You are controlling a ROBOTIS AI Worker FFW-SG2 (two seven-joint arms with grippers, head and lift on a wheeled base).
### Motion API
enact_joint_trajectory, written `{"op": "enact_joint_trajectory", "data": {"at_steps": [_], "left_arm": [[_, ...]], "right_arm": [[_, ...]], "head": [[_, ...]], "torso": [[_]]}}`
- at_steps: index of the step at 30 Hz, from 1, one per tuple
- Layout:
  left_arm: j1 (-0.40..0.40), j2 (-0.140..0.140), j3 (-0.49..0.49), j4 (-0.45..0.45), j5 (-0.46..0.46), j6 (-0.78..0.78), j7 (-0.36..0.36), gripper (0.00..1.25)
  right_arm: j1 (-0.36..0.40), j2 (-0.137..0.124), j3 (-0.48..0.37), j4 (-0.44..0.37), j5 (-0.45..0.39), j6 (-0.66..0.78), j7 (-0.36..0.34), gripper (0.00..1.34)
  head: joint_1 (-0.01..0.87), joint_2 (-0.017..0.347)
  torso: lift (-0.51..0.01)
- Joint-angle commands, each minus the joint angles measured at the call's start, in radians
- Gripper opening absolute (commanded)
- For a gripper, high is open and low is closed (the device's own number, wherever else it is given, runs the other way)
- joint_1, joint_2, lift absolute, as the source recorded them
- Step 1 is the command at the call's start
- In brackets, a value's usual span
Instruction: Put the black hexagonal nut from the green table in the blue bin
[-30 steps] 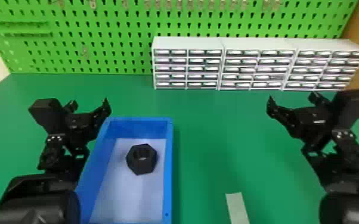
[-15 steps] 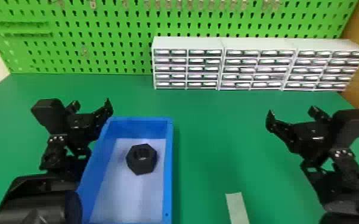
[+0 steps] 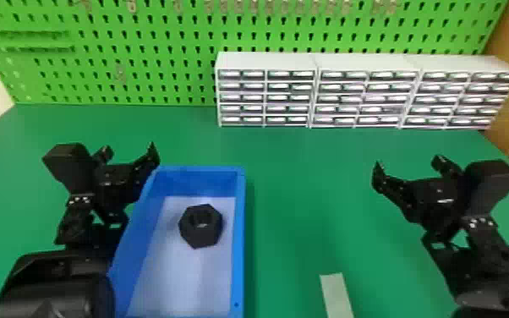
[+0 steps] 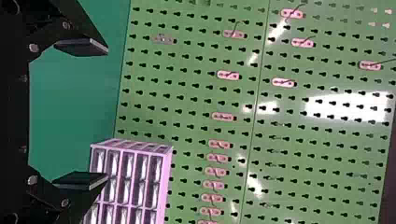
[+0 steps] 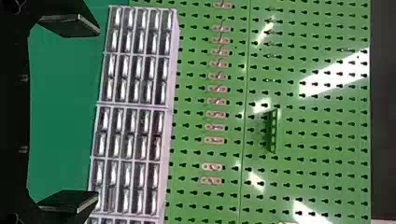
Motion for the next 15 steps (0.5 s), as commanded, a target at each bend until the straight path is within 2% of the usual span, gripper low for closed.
{"op": "enact_joint_trajectory", "data": {"at_steps": [1, 15], "left_arm": [[0.003, 0.0, -0.004, 0.0, 0.002, -0.001, 0.0, 0.94], [-0.001, 0.0, -0.007, 0.0, 0.005, -0.008, 0.0, 0.94]], "right_arm": [[0.0, 0.002, 0.0, -0.001, 0.001, 0.0, 0.0, 1.26], [-0.02, -0.003, 0.033, 0.001, 0.003, 0.005, 0.0, 1.26]], "head": [[0.686, 0.051], [0.686, 0.051]], "torso": [[-0.097], [-0.097]]}}
